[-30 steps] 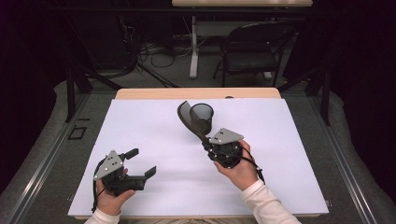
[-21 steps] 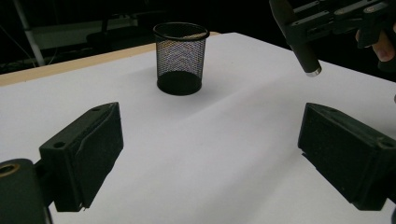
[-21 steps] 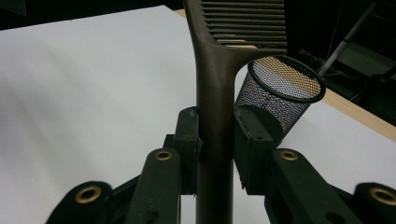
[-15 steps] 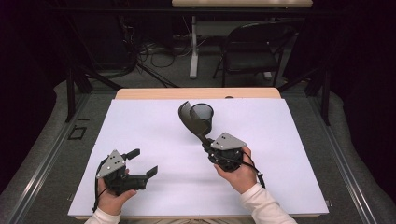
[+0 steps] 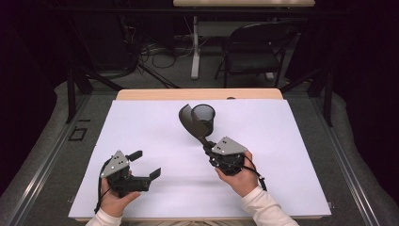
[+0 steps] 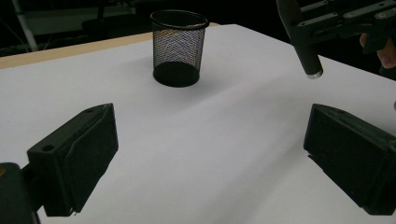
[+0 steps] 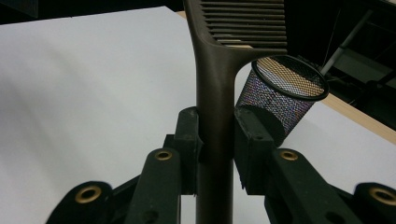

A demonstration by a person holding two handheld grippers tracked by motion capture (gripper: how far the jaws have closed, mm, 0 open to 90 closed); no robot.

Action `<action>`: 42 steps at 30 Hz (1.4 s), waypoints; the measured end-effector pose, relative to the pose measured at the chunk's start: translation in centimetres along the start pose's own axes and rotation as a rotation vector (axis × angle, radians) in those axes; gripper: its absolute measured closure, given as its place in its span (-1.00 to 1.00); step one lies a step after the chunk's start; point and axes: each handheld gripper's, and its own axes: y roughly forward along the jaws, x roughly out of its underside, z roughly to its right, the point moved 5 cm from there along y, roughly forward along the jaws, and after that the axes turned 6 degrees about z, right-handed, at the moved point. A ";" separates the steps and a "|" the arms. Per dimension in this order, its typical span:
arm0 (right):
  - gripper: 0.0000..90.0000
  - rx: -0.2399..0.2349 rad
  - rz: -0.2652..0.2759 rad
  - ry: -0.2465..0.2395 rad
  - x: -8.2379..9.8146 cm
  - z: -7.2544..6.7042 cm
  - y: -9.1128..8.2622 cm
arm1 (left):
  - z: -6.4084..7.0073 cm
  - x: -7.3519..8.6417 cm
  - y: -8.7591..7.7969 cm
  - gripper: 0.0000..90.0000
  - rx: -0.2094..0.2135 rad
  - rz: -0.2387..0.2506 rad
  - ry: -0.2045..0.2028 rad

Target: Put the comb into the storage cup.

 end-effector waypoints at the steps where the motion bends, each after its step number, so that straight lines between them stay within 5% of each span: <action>1: 0.62 -0.002 -0.001 -0.001 0.0 0.0 0.0 | 0.0 0.0 0.0 -0.93 0.004 0.000 -0.002; 21: 0.62 0.006 0.017 -0.013 0.1 -0.3 -0.1 | 0.8 -2.8 1.5 -0.92 0.028 0.006 -0.036; 42: 0.62 0.014 0.032 -0.013 0.0 -0.2 -0.2 | 0.7 -6.9 3.0 -0.65 0.033 0.015 -0.082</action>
